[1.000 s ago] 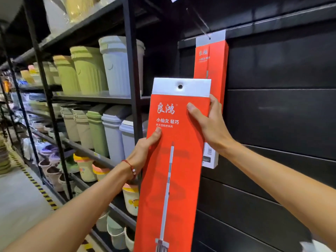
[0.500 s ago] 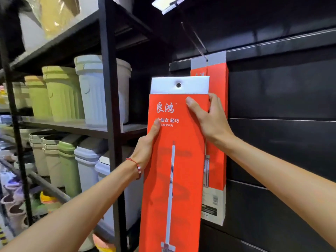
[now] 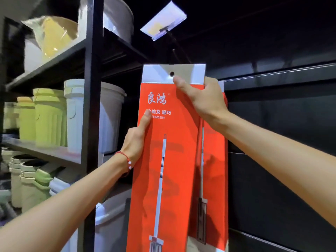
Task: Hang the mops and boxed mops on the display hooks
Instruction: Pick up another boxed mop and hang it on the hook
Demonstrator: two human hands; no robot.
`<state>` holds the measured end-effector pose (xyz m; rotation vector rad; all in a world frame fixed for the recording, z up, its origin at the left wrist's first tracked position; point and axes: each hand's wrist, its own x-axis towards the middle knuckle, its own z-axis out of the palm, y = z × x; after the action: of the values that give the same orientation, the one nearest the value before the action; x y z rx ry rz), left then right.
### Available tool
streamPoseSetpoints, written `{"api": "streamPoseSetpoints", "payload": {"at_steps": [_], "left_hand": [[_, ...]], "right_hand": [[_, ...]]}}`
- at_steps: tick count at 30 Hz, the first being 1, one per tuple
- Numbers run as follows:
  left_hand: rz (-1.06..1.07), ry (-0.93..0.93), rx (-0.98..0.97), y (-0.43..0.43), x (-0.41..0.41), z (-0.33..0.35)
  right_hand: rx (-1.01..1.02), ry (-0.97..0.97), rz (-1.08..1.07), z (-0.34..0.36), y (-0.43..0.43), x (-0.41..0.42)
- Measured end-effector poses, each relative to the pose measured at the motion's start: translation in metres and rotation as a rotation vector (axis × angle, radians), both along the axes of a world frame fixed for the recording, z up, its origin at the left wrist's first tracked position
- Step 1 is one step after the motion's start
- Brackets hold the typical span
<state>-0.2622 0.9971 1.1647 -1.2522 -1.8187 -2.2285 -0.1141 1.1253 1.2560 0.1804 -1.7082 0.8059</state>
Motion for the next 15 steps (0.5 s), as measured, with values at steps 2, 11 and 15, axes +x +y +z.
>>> {"api": "streamPoseSetpoints", "payload": {"at_steps": [2, 11, 15], "left_hand": [[-0.001, 0.018, -0.008, -0.003, 0.000, 0.012], [-0.050, 0.032, -0.043, -0.020, 0.001, 0.062], [-0.085, 0.016, -0.085, -0.022, 0.001, 0.070]], "right_hand": [[0.008, 0.016, 0.014, 0.012, -0.005, -0.001], [-0.105, 0.056, -0.023, 0.065, -0.015, -0.013], [-0.205, 0.007, 0.042, 0.072, -0.009, -0.014]]}}
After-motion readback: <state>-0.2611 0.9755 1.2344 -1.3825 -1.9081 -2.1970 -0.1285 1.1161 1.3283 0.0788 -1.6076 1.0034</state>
